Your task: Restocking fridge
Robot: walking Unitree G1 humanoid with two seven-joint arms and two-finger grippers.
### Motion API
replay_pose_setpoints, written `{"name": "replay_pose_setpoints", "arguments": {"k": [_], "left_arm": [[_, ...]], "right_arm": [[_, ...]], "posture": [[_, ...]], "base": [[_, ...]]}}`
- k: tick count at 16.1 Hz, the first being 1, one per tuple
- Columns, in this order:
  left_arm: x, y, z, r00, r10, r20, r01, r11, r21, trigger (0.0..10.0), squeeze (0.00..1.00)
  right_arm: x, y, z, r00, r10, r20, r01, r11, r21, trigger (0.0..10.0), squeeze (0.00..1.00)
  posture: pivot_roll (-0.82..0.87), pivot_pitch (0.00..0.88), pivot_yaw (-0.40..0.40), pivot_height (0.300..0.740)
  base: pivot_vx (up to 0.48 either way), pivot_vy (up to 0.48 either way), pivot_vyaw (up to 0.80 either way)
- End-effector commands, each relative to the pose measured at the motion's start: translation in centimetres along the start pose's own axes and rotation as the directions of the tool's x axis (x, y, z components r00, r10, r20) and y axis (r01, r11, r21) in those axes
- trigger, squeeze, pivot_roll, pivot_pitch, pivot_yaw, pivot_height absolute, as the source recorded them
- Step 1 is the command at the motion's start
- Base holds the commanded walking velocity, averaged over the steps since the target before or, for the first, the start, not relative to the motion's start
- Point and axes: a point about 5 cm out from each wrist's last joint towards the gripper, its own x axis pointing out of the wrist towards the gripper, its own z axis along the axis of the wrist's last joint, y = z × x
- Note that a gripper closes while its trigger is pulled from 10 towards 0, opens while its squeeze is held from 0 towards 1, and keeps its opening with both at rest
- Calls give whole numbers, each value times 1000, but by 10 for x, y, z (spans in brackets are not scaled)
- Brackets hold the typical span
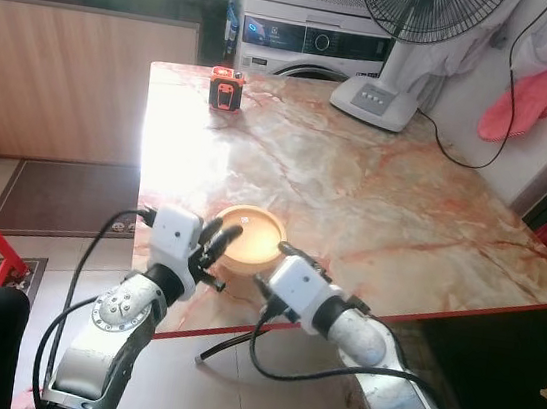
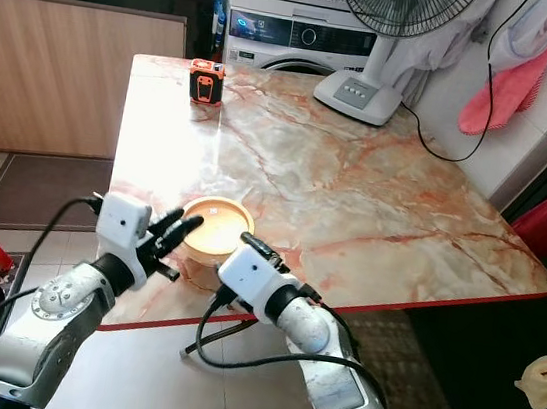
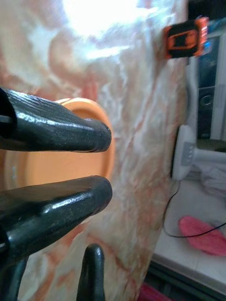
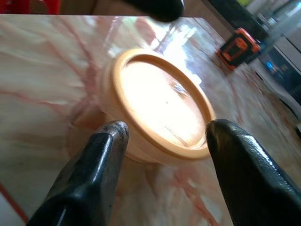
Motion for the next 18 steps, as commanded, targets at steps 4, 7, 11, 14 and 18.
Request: {"name": "replay_pose_setpoints", "arguments": {"k": [4,7,11,14,18], "left_arm": [[0,5,-9,998,49,-45,-46,997,67,10000,0],[-1,-2,-14,998,3,-66,4,994,107,10000,0],[12,-19,-26,997,-18,-70,24,995,93,10000,0],[24,-21,-25,998,-35,-61,39,998,59,10000,0],[25,-9,-29,997,-8,-76,12,998,54,10000,0]], "right_arm": [[-3,-4,-12,997,-62,-49,68,989,133,10000,0],[-2,-3,-15,995,-82,-61,93,975,200,10000,0],[2,4,-13,996,-75,-51,85,968,235,10000,0],[2,4,-13,996,-79,-52,89,967,238,10000,0],[1,4,-14,995,-77,-56,88,968,236,10000,0]], "posture": [[-32,0,-122,740],[-27,0,-121,740],[-27,0,-119,740],[-40,0,-115,740],[-38,0,-117,740]], "base": [[0,0,0],[0,0,0],[0,0,0],[0,0,0],[0,0,0]]}}
